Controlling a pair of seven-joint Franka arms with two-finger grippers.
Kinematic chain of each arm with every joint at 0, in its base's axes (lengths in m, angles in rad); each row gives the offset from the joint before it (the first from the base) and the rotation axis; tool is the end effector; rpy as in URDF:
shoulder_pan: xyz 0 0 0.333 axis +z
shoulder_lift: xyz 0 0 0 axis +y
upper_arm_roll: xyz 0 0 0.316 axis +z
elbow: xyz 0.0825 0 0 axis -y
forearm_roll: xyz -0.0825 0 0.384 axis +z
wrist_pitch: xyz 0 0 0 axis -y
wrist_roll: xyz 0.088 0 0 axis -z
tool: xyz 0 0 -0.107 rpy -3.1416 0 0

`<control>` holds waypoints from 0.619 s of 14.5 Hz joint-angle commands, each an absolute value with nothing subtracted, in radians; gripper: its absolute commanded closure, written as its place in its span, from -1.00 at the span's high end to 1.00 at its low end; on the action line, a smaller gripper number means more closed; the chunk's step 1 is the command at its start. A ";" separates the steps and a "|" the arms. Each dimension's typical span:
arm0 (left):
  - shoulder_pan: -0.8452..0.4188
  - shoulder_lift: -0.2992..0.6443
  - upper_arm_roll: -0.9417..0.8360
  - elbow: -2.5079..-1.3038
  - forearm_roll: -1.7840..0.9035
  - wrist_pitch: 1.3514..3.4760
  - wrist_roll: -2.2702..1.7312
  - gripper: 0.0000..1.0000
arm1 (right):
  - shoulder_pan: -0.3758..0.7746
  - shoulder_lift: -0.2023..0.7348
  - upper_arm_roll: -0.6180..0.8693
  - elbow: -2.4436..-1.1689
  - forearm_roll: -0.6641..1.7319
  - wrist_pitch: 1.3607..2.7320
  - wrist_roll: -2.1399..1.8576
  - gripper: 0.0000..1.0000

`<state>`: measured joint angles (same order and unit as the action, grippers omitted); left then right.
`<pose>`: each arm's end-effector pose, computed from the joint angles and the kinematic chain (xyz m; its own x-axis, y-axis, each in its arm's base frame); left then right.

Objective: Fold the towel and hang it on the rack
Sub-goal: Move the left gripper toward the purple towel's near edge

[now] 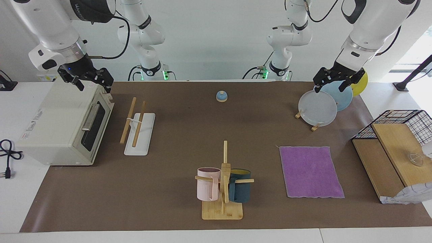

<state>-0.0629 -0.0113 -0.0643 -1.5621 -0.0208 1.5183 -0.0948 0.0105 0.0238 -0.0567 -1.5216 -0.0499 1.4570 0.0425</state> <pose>0.5410 -0.0717 0.6303 0.9989 -0.0334 -0.0343 -0.0328 -0.9993 0.0169 0.5491 -0.0308 0.6250 0.9919 -0.0941 -0.0858 -0.0896 -0.9945 0.0549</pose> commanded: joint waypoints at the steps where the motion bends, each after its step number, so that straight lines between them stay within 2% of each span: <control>1: -0.075 -0.035 -0.064 -1.591 -0.012 1.529 -0.100 1.00 | -0.008 0.009 -0.049 -1.539 -0.026 1.466 0.015 1.00; 9: -0.071 -0.049 -0.060 -1.627 -0.014 1.549 -0.100 1.00 | -0.006 0.009 -0.049 -1.539 -0.026 1.468 0.014 1.00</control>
